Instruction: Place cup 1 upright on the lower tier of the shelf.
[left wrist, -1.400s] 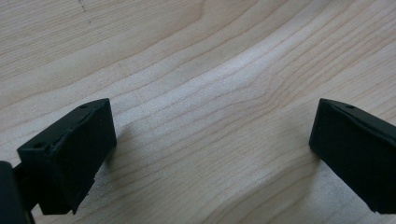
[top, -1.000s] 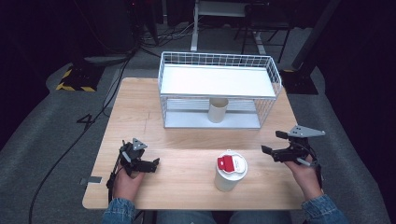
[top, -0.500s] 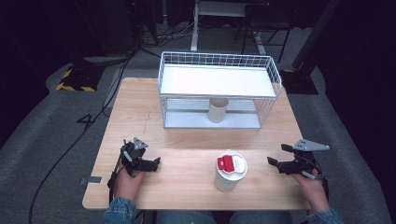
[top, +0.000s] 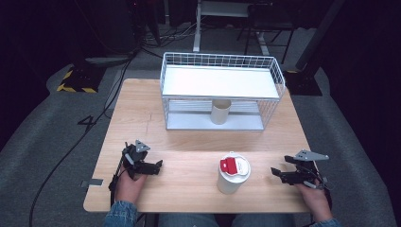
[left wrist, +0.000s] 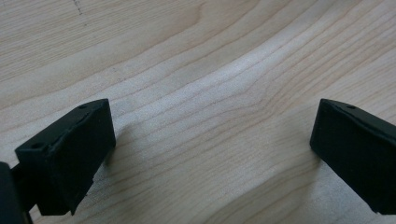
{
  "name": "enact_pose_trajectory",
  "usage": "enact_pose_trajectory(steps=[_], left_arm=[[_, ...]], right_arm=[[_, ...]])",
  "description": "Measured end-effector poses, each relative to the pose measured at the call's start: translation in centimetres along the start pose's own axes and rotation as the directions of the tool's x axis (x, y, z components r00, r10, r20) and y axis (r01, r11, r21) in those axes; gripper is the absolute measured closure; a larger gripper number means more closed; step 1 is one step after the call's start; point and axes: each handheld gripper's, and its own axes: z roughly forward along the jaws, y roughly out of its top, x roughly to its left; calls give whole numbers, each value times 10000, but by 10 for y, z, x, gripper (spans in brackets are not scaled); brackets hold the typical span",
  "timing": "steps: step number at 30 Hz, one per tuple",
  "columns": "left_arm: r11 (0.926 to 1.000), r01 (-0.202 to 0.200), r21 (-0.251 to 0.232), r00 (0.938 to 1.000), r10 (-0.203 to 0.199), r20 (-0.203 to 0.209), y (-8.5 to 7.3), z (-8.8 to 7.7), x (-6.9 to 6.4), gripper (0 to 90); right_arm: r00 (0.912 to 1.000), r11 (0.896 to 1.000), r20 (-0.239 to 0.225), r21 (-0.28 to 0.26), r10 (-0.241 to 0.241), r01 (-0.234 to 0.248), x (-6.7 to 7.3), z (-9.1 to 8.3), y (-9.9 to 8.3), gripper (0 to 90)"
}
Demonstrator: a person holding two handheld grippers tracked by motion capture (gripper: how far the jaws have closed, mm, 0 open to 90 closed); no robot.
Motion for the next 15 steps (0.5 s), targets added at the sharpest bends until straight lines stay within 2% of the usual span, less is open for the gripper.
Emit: enact_pose_trajectory(steps=[7,12,15], left_arm=[[10000,-61,3,10000,61,7,1,1,0,2],[10000,-85,7,10000,85,17,1,1,0,2],[10000,-86,9,10000,86,14,1,1,0,2]], right_arm=[[9999,9993,71,340,-121,119,1,6,-7,145],[9981,9985,444,373,-428,411,6,9,-7,140],[9978,9983,514,433,-410,388,8,11,-6,122]])
